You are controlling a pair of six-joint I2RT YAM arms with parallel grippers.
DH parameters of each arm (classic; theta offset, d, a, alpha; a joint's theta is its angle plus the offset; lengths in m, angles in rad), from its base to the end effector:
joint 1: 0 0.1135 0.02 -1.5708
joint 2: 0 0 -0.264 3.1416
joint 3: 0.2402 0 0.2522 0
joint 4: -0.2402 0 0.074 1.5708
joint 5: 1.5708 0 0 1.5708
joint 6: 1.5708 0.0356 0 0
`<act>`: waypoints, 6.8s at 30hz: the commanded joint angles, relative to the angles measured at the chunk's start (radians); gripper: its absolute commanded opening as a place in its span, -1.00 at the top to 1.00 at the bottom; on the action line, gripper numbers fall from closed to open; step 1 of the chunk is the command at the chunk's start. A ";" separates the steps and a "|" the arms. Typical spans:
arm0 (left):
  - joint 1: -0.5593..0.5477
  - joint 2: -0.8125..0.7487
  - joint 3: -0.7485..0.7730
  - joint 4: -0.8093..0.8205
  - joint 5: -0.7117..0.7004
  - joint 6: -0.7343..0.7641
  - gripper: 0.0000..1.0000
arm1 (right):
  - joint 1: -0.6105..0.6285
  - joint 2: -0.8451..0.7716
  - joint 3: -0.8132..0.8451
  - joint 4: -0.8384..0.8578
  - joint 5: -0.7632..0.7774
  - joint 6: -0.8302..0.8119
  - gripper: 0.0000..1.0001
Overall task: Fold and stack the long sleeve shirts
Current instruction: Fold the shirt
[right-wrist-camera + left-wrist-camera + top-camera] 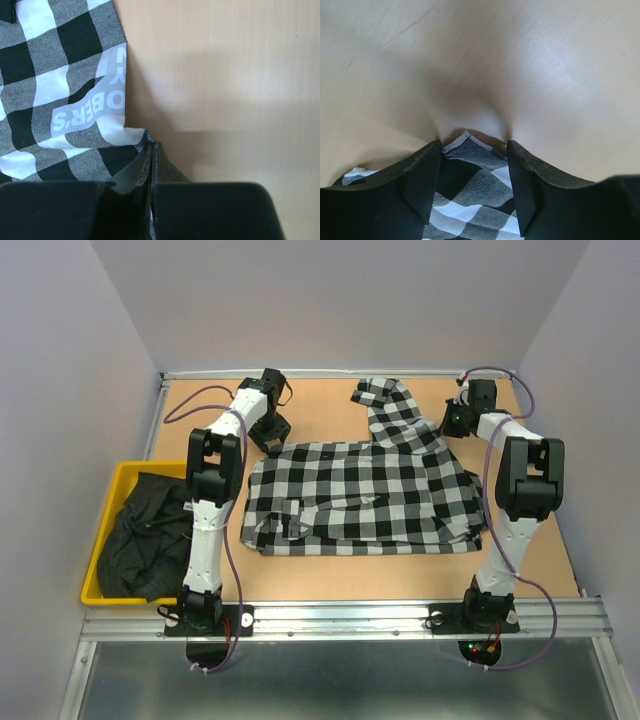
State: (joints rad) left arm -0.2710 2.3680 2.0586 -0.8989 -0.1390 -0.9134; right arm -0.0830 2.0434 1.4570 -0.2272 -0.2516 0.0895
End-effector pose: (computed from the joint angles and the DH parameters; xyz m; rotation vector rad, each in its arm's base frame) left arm 0.4823 -0.1289 0.1784 -0.9053 2.6094 -0.1230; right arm 0.4511 -0.0286 0.1841 0.0854 2.3707 0.3027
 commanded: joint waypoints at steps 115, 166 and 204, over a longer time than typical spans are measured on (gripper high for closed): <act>-0.125 -0.684 -0.980 0.592 -0.057 0.360 -0.62 | 0.069 -0.339 -0.494 0.262 -0.046 0.404 -0.12; -0.083 -0.486 -0.692 0.548 -0.105 0.459 -0.64 | 0.414 -0.272 -0.239 0.020 0.173 -0.183 -0.28; 0.039 -0.401 -0.739 0.469 -0.165 0.344 -0.23 | 0.414 -0.526 -0.557 -0.024 0.311 -0.096 0.98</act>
State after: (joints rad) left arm -0.2455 1.9568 1.3289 -0.3614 -0.2646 -0.5446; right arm 0.3283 1.5513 0.9272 -0.2554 0.0235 -0.0402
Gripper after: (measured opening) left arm 0.670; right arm 0.013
